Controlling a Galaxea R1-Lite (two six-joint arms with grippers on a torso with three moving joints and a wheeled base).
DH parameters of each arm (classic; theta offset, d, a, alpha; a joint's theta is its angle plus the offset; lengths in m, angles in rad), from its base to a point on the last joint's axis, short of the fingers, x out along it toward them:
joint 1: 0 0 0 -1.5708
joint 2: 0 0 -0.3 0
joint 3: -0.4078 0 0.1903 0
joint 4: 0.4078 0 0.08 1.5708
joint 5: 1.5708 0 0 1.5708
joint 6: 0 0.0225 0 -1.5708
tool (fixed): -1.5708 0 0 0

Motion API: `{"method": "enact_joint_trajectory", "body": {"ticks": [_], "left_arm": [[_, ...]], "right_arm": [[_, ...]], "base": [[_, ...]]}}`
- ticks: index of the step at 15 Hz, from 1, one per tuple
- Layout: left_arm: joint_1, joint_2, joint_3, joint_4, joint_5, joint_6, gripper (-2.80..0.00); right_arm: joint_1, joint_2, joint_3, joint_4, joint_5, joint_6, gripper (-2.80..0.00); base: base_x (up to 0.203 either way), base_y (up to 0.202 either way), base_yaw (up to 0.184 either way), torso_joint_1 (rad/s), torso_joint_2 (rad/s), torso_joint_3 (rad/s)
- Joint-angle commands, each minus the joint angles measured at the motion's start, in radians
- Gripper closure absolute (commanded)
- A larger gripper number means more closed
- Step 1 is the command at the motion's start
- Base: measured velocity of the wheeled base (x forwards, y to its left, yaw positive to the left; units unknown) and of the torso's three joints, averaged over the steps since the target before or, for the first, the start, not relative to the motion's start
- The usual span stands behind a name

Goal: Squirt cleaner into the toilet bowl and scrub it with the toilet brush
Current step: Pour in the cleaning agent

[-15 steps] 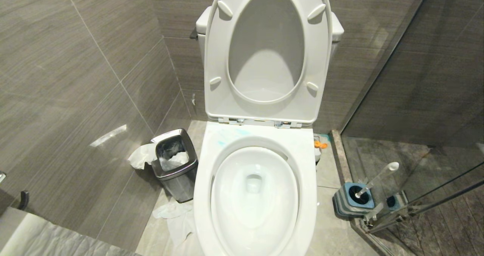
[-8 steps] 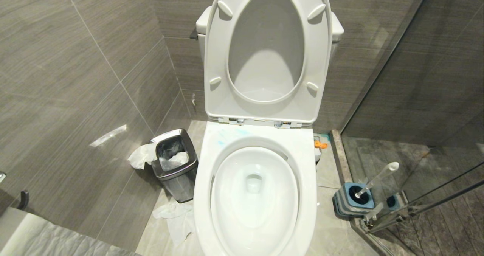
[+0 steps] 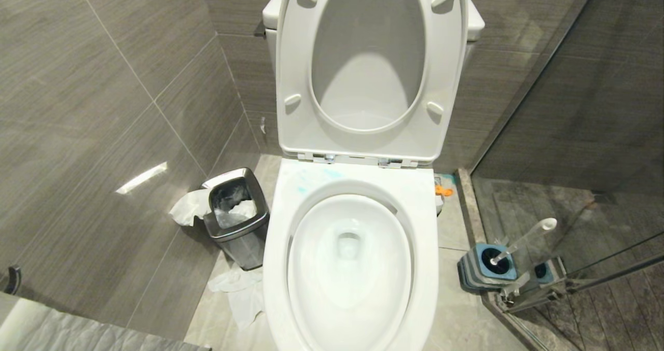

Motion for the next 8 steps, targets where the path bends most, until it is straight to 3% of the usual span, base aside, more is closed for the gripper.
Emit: {"method": "enact_joint_trajectory", "body": {"ticks": [1, 8], "left_arm": [[0.0, 0.002, 0.0, 0.0, 0.0, -0.001, 0.0], [0.0, 0.002, 0.0, 0.0, 0.004, -0.01, 0.0]], "right_arm": [[0.0, 0.001, 0.0, 0.0, 0.001, -0.002, 0.0], [0.0, 0.001, 0.0, 0.0, 0.001, 0.0, 0.0]], "base": [[0.0, 0.0, 0.0, 0.007, 0.01, -0.193], [0.0, 0.0, 0.0, 0.003, 0.0, -0.197]]}}
